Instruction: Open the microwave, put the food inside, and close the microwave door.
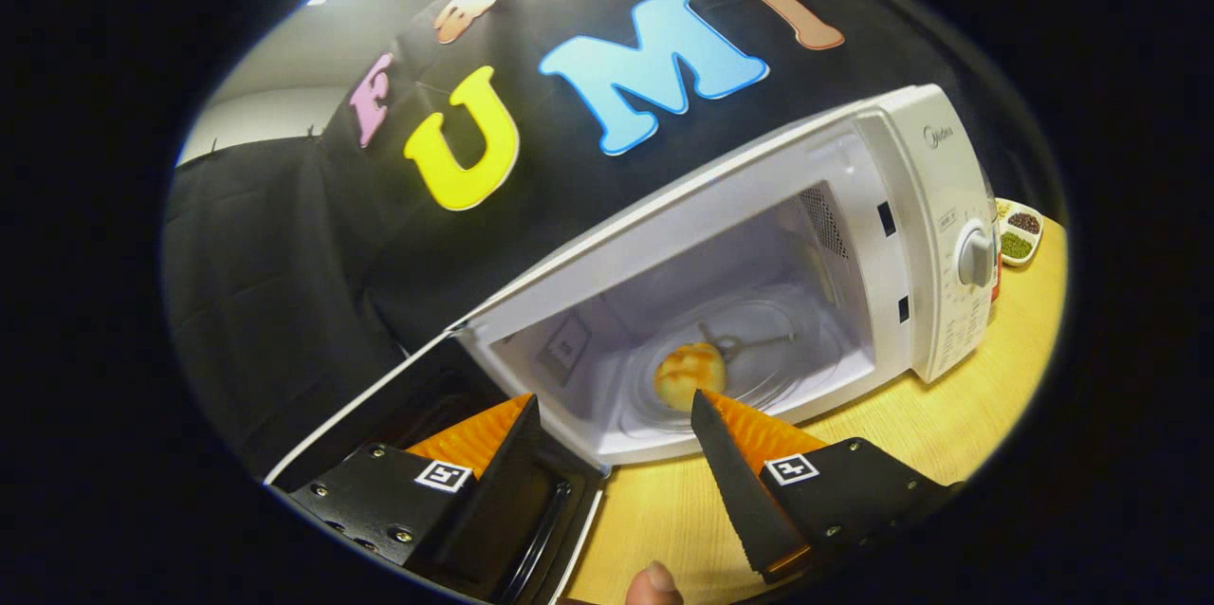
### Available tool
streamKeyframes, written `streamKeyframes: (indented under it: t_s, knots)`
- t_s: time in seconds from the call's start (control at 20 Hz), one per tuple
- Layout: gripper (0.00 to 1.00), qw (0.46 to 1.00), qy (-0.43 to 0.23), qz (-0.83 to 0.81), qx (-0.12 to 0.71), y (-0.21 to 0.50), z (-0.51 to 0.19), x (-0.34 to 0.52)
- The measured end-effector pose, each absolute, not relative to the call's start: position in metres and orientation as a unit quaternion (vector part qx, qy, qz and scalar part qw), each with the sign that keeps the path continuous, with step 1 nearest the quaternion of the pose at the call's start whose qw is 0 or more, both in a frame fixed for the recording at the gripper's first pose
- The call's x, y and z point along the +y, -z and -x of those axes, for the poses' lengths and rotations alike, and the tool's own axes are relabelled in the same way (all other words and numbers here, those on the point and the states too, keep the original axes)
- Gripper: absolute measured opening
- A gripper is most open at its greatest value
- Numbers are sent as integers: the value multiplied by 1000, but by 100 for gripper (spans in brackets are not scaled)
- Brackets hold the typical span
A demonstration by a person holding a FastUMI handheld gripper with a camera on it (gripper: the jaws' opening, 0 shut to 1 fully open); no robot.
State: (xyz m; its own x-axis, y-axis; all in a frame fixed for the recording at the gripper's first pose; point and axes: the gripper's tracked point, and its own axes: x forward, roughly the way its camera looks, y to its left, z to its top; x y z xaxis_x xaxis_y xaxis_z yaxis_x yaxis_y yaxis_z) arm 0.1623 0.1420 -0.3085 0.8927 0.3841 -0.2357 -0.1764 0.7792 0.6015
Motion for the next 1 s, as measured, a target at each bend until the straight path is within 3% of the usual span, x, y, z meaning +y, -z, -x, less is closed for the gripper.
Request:
streamKeyframes:
  t_s: [0.5,1.0]
  knots:
    - [96,902,-337,-243,117,206,43,188]
    - [96,893,-435,-108,41,187,138,278]
